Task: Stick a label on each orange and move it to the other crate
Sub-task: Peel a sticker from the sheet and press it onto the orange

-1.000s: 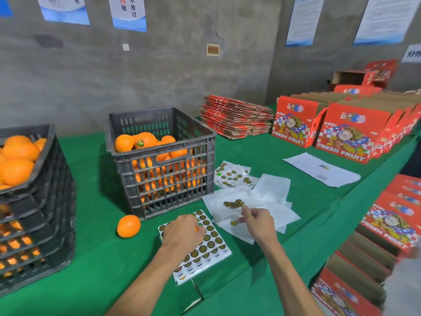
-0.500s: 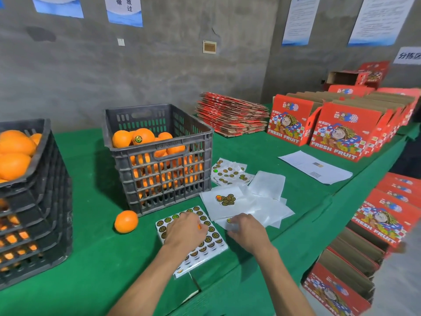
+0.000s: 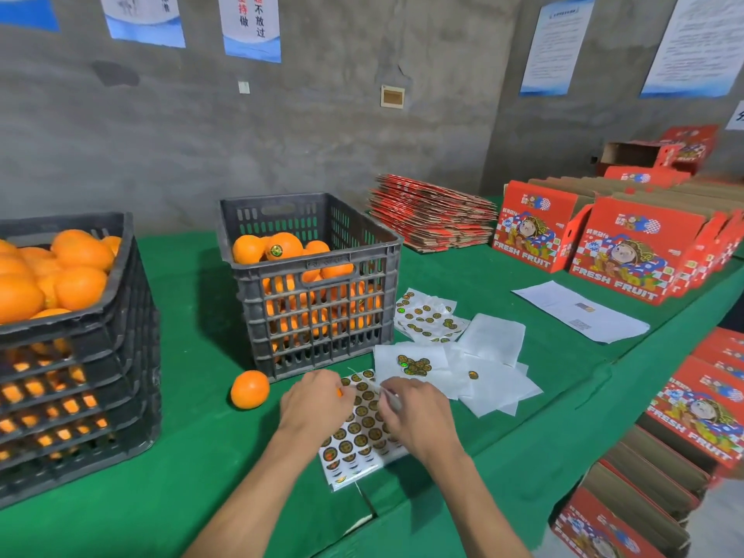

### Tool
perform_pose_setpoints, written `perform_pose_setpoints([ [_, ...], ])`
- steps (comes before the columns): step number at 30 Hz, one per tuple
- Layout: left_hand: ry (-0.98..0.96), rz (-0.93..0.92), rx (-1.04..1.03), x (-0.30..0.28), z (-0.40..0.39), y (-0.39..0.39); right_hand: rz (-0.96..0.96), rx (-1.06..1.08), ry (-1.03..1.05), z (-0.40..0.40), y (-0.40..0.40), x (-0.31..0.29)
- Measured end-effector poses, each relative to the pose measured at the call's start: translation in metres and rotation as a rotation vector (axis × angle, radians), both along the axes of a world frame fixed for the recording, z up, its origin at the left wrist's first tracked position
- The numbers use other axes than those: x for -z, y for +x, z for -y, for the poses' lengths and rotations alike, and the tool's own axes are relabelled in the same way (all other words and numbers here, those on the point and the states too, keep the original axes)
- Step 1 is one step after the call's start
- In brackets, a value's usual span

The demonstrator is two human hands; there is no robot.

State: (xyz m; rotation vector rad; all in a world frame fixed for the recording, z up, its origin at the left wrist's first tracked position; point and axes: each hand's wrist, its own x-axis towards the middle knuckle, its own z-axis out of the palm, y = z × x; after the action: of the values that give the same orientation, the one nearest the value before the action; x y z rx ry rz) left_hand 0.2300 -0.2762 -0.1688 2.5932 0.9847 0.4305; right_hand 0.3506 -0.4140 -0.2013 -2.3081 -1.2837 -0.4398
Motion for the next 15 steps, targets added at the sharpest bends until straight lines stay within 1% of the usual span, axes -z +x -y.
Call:
perform_pose_setpoints([
  [2, 0.004, 0.017, -0.061, -0.004, -0.015, -0.016, 0.019, -0.066, 0.024, -0.019, -0.015, 0.0],
  [6, -0.018, 0.032, -0.211, -0.01, -0.045, -0.058, -0.018, -0.213, 0.013, -0.065, -0.052, 0.003],
  [10, -0.013, 0.022, -0.328, -0.008, -0.075, -0.105, -0.013, -0.361, 0.001, -0.107, -0.099, 0.014],
  [15, -0.044, 0.013, -0.447, -0.001, -0.098, -0.166, -0.038, -0.485, -0.021, -0.142, -0.157, 0.027],
])
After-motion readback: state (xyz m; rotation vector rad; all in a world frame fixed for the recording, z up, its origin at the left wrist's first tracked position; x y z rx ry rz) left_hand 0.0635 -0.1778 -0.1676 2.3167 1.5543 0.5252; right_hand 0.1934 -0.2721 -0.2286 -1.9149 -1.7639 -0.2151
